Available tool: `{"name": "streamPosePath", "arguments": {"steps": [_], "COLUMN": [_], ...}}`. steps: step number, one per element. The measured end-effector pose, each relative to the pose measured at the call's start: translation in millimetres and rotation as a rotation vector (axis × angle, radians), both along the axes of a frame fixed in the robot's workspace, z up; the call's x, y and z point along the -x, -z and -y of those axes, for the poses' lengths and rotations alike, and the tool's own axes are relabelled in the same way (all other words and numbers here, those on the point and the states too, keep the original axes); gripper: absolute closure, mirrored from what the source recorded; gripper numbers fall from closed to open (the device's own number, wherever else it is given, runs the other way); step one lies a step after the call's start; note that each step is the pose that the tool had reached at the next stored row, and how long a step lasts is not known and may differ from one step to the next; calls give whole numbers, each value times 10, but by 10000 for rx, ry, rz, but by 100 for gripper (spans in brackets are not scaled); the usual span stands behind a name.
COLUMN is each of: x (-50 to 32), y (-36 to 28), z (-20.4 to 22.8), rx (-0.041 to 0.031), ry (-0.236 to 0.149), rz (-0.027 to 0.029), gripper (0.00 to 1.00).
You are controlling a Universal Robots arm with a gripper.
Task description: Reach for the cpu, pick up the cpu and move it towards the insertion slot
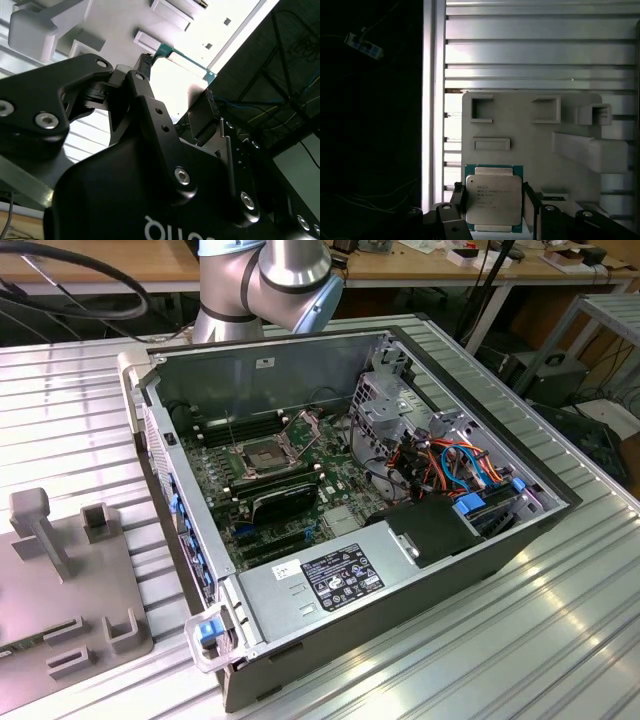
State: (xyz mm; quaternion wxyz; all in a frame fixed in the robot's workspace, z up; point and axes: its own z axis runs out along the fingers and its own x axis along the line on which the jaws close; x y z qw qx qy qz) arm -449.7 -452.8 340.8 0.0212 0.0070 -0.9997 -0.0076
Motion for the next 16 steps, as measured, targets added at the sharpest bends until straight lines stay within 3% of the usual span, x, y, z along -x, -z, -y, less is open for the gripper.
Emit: {"name": "streamPosePath", "arguments": {"steps": [16], "x": [0], "y": [-230], "z": [0], "rx": [0], "ry": [-1], "rz": [-13], "gripper": [45]}}
